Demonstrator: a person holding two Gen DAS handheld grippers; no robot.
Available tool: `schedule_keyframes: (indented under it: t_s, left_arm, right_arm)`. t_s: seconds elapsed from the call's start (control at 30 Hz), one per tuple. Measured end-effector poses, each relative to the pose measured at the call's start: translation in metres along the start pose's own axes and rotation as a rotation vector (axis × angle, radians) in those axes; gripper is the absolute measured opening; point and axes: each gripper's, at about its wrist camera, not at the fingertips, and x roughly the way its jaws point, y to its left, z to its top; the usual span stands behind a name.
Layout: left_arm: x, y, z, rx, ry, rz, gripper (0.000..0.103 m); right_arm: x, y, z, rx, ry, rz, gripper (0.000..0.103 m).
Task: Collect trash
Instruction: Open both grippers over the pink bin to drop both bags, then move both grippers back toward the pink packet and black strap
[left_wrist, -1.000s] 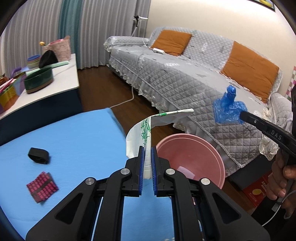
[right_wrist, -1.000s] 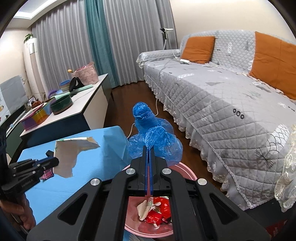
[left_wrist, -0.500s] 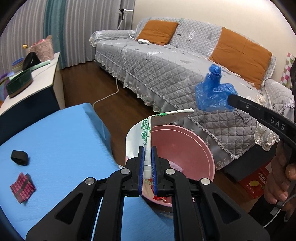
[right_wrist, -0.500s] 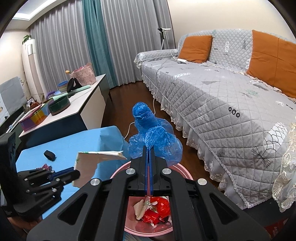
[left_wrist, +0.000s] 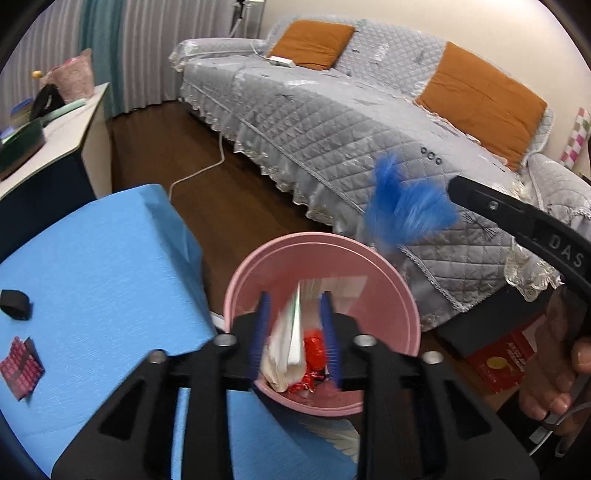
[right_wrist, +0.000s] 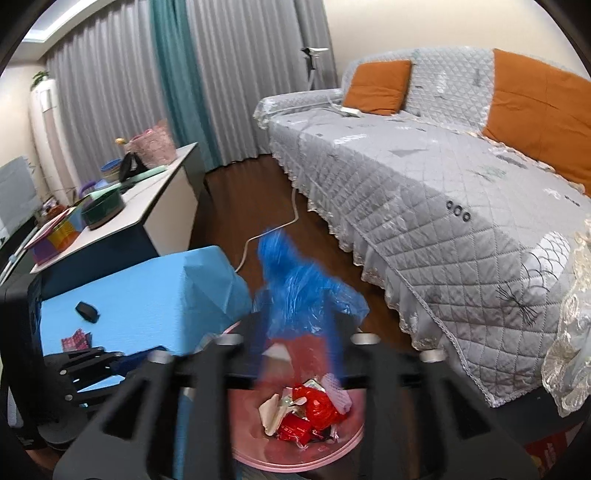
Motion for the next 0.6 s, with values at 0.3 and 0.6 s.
schedule_keyframes:
  t_s: [0.3, 0.6]
  left_arm:
    - [-0.020, 0.017, 0.002, -0.011, -0.049, 0.022, 0.032]
    - [-0.054, 0.048, 0.002, -0.011, -0.123, 0.086, 0.032]
  right_arm:
    - [0.001, -0.005, -0.001, 0.026, 0.008, -0.008, 0.043]
    - [0.000, 0.007, 0.000, -0.001, 0.002, -0.009, 0.043]
